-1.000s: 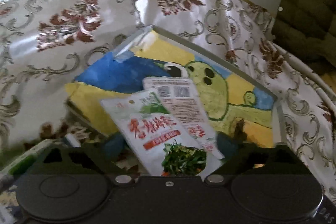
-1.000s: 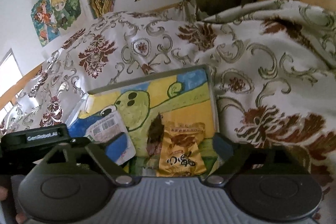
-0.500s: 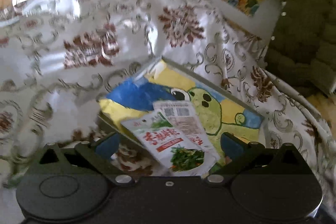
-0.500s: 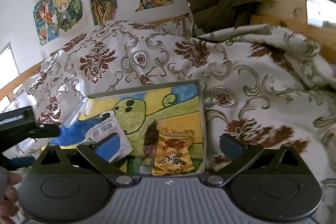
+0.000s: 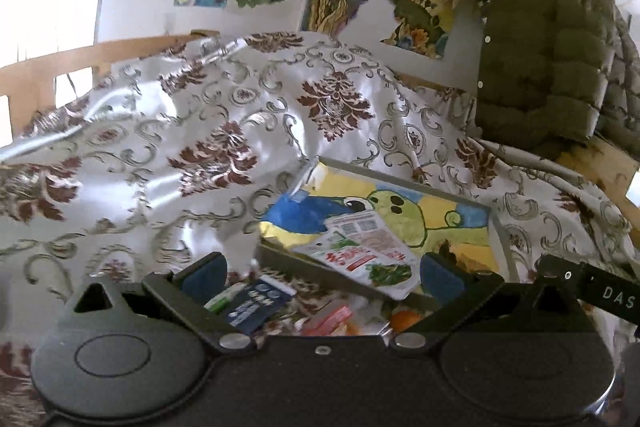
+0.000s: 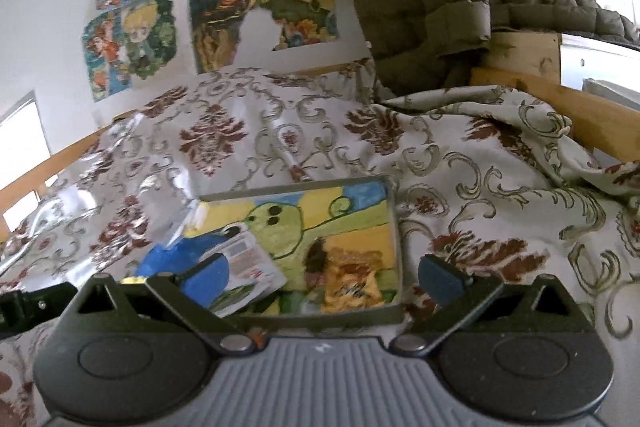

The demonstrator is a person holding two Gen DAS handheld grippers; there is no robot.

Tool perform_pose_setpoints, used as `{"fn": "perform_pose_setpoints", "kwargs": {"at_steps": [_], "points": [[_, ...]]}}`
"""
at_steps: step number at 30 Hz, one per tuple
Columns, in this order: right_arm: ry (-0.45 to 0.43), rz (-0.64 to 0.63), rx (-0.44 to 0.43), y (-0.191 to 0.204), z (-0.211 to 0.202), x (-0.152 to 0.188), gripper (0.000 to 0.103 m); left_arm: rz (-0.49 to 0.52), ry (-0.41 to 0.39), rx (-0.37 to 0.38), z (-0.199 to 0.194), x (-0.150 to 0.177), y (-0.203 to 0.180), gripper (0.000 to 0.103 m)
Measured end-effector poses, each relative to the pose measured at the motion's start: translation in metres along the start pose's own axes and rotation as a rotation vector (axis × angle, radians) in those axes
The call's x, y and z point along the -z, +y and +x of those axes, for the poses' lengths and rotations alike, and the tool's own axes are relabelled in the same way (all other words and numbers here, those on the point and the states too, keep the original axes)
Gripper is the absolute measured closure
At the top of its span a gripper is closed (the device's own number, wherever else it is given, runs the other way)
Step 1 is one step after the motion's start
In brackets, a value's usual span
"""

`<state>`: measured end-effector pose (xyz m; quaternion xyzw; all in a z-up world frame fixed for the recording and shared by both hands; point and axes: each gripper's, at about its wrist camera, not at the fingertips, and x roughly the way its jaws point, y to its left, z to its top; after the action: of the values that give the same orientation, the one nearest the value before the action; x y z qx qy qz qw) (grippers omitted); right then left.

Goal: Organize snacks
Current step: 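Open both tools and withdraw them from the tray back over the snack pile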

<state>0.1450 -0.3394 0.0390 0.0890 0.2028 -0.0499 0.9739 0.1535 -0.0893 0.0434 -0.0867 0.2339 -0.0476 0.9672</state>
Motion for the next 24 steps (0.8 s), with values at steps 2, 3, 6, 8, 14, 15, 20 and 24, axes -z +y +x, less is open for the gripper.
{"fn": "perform_pose_setpoints", "kwargs": {"at_steps": [2, 3, 6, 8, 14, 15, 20, 24], "points": [[-0.007, -0.008, -0.011, 0.005, -0.016, 0.005, 0.0, 0.017, -0.01, 0.0, -0.014, 0.005, 0.006, 0.001], [-0.01, -0.018, -0.018, 0.009, -0.025, 0.008, 0.0, 0.026, -0.011, 0.003, -0.02, 0.006, 0.009, 0.001], [-0.022, -0.046, -0.027, 0.018, -0.049, 0.017, 0.0, 0.055, -0.007, 0.053, -0.04, 0.011, 0.018, 0.001], [-0.021, -0.061, -0.023, 0.023, -0.062, 0.022, 0.0, 0.083, -0.028, 0.061, -0.052, 0.014, 0.021, 0.001], [-0.016, -0.038, -0.028, 0.036, -0.09, 0.03, 0.0, 0.159, -0.033, 0.049, -0.077, 0.021, 0.023, 0.001], [-0.011, -0.031, -0.035, 0.039, -0.094, 0.03, 0.0, 0.15, -0.023, 0.051, -0.079, 0.021, 0.024, 0.001], [0.001, -0.035, -0.026, 0.053, -0.109, 0.032, 0.0, 0.041, 0.069, 0.087, -0.089, 0.008, 0.039, 0.001], [-0.017, -0.022, -0.005, 0.064, -0.119, 0.024, 0.0, 0.053, 0.163, 0.094, -0.093, -0.014, 0.049, 0.001]]}}
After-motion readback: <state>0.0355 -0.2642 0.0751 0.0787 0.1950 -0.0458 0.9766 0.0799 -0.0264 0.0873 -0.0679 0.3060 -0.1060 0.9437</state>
